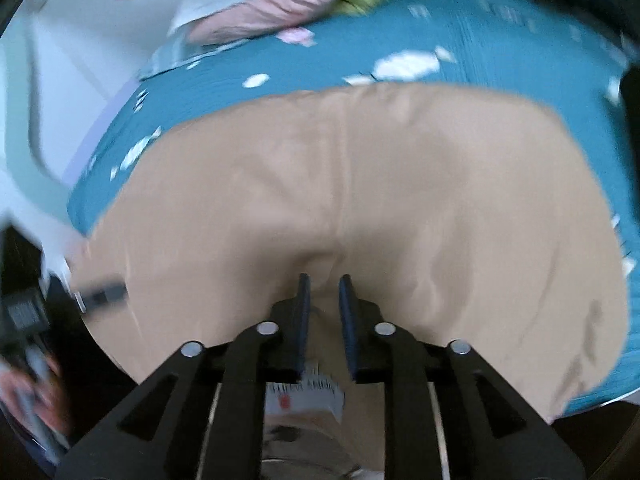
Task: Fold large clothes
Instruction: 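Grasp the folded tan jacket edge with the left tool and lift it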
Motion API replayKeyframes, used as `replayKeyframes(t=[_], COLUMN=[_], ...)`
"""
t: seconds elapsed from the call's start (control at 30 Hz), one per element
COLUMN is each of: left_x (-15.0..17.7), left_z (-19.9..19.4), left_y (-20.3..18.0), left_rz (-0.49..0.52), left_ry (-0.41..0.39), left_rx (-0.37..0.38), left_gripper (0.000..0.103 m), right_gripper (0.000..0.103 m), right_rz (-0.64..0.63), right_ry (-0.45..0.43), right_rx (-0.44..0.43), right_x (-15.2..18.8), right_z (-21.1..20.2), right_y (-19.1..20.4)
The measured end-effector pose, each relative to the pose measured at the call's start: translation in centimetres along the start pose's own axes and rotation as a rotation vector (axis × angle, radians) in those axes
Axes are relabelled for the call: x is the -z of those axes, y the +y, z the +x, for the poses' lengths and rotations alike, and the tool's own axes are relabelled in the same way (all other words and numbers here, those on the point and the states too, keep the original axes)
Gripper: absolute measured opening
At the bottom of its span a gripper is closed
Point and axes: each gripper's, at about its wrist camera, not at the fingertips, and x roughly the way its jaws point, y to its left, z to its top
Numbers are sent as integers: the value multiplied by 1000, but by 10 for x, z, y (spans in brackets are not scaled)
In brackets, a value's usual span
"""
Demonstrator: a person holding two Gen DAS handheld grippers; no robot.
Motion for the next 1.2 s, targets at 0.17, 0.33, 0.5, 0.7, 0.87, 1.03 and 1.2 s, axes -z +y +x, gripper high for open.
replayKeyframes(t=[0.17, 0.33, 0.5, 0.7, 0.87, 1.03, 1.2], left_x=[-10, -18, -16, -17, -20, -20, -20], left_z=[-6, -6, -6, -5, -5, -4, -15], left_y=[-30, -41, -30, -25, -21, -17, -24], left_rz=[39, 45, 5, -16, -27, -34, -16], left_ry=[-1, 19, 40, 56, 71, 81, 53], left_rx=[11, -5, -4, -2, 15, 12, 37], left_gripper=[33, 33, 33, 33, 33, 34, 63], right_gripper=[43, 60, 64, 71, 71, 45, 18], right_rz=[-175, -300, -419, -613, -635, -634, -536], right_ry=[-145, -230, -254, -350, -377, -376, -334], right_rx=[28, -31, -5, 114, 179, 236, 171], right_x=[38, 64, 76, 82, 79, 68, 49], right_z=[-30, -39, -23, 3, 32, 49, 39], right_y=[39, 78, 108, 149, 160, 169, 157])
